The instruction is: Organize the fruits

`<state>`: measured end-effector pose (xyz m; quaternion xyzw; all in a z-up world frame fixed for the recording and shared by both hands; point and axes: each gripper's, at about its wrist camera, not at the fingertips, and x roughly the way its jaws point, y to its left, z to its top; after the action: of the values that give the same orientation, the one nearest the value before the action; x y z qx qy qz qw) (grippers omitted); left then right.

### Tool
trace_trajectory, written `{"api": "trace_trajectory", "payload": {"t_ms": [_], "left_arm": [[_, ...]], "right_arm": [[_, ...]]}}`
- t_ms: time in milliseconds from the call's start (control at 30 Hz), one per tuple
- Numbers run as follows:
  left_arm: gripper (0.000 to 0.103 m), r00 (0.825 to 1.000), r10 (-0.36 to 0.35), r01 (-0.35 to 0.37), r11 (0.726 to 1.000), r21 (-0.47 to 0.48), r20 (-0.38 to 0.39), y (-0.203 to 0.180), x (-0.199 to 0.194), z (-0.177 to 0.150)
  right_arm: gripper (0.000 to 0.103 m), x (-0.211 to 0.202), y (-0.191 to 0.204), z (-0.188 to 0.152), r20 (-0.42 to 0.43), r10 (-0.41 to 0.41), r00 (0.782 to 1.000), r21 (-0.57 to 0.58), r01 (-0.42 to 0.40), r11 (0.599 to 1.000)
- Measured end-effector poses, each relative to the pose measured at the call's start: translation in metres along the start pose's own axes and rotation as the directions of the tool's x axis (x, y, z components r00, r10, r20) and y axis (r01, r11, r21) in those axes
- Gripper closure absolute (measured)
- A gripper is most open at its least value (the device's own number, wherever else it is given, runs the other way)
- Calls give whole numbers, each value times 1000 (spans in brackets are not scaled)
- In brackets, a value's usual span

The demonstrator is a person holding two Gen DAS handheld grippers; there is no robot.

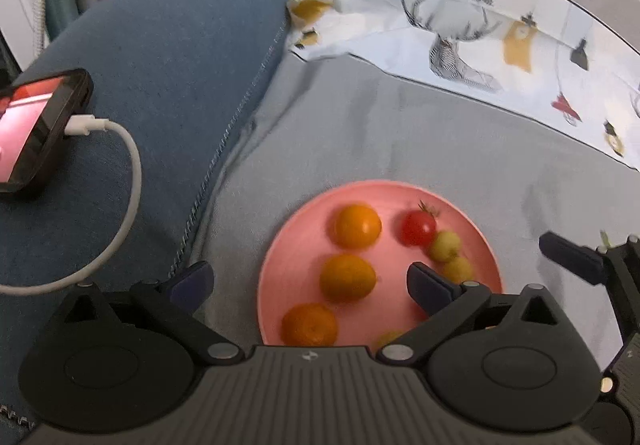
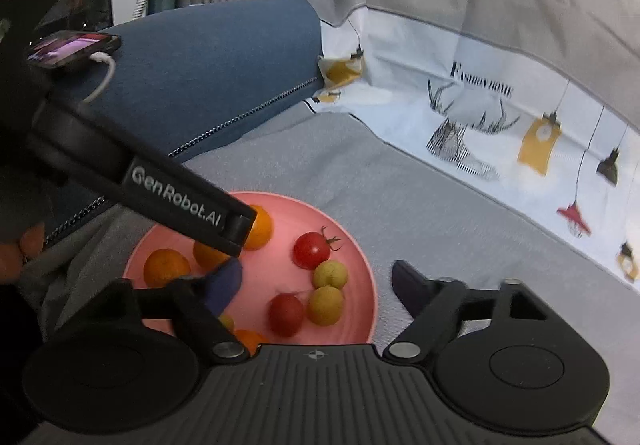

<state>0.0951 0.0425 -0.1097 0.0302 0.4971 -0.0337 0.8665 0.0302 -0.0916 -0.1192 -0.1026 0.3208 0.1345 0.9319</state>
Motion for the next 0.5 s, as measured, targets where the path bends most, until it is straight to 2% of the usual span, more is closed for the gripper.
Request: {"api": "trace_trajectory", "payload": {"t_ms": [100,267,367,500], "left_arm": [[0,1000,18,-18,1000,17,-5,-2,-11,-11],[0,1000,23,-23,999,49,-7,-5,-45,-40],[0,999,34,-36,997,64,23,-5,-70,-57],[0,996,57,-61,996,63,67,-4,-101,-75]], "right_arm": [[16,-15,0,-7,-20,-5,1000,-4,5,1000],[11,-52,-4,-21,-74,-3,997,83,9,996],[9,-74,1,-28,-92,-15,996,95,24,995],[7,-105,9,-35,-72,-72,995,93,79,993]]}}
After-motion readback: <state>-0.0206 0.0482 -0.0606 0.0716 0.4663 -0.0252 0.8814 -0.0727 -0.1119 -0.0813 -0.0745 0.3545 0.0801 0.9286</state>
